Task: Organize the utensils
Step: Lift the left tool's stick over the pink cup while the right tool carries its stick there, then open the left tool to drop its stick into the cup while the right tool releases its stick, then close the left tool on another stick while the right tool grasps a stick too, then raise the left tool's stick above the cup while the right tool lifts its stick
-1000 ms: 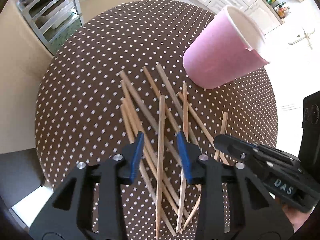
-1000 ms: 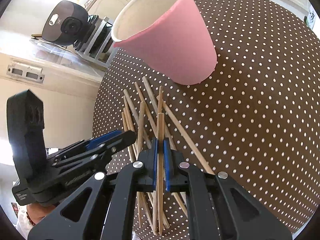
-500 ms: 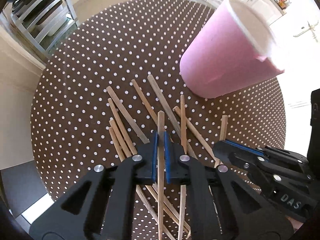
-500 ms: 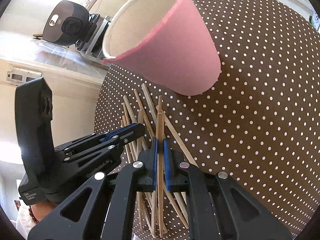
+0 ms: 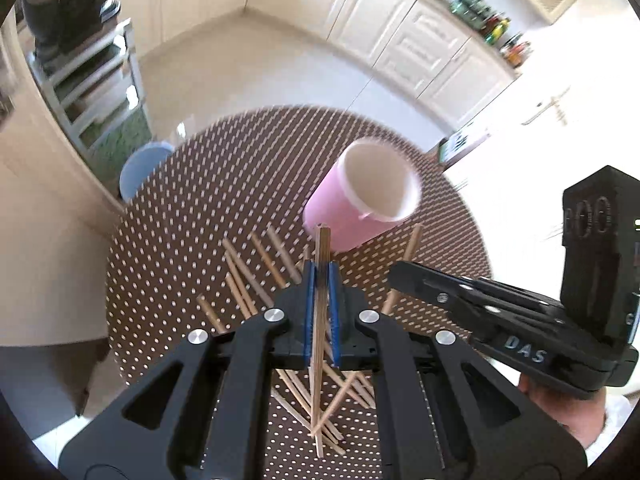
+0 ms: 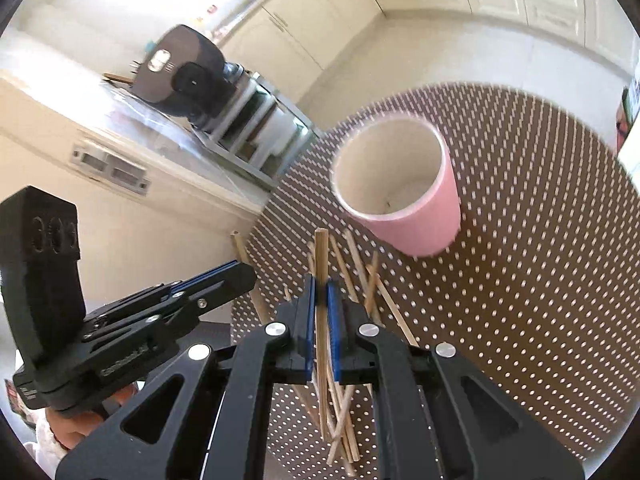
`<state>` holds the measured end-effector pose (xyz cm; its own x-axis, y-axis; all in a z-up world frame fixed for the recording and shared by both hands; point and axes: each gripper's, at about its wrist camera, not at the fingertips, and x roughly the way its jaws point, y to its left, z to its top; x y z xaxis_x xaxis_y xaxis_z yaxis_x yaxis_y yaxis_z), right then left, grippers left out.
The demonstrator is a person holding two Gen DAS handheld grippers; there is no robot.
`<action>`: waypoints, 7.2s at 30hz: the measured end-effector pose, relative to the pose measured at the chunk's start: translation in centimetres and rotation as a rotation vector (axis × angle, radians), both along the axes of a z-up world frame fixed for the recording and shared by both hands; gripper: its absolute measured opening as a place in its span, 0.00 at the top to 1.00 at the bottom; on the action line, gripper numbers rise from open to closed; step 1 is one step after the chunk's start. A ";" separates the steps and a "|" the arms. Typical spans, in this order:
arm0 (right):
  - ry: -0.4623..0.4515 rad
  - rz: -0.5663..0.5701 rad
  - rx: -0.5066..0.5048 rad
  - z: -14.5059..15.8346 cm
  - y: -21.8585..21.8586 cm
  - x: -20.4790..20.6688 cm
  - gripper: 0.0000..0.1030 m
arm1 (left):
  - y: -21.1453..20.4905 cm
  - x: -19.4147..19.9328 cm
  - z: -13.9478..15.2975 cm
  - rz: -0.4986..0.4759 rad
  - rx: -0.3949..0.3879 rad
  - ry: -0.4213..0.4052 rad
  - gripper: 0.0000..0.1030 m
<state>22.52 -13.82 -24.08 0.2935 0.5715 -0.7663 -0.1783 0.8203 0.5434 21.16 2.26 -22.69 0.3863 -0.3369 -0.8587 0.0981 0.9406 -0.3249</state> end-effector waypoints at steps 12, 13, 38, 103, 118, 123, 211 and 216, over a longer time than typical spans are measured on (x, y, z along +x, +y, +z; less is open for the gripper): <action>-0.255 0.012 -0.036 10.5 -0.7 -1.3 0.95 | 0.0 -1.6 10.0 -0.021 -0.060 -0.239 0.94; -0.291 0.007 -0.037 11.9 -1.1 -1.2 0.95 | 0.1 -1.6 11.0 -0.018 -0.065 -0.266 0.94; -0.409 -0.038 -0.209 10.2 -3.2 6.0 0.95 | -1.8 5.3 6.9 0.105 0.014 -0.287 0.94; 0.048 0.031 -0.229 -7.8 -4.9 -0.3 0.72 | -4.5 3.3 -13.7 -0.006 0.091 0.220 0.77; 0.103 0.119 -0.210 -10.1 -2.4 1.5 0.72 | -4.0 3.8 -14.5 -0.020 0.122 0.218 0.95; 0.103 0.189 -0.234 -10.9 -0.1 1.6 0.72 | -1.9 3.0 -13.0 0.009 0.098 0.192 0.95; -0.454 0.024 -0.101 6.4 -0.8 2.3 0.95 | -0.6 2.8 4.2 0.027 -0.046 -0.087 0.95; -0.420 0.026 -0.105 5.4 -1.2 2.2 0.95 | -1.2 3.7 1.5 0.015 -0.042 -0.032 0.95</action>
<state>24.75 -15.03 -18.65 0.5787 0.5083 -0.6378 -0.3873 0.8595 0.3335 24.81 1.02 -21.19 0.4191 -0.3662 -0.8308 0.0950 0.9277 -0.3610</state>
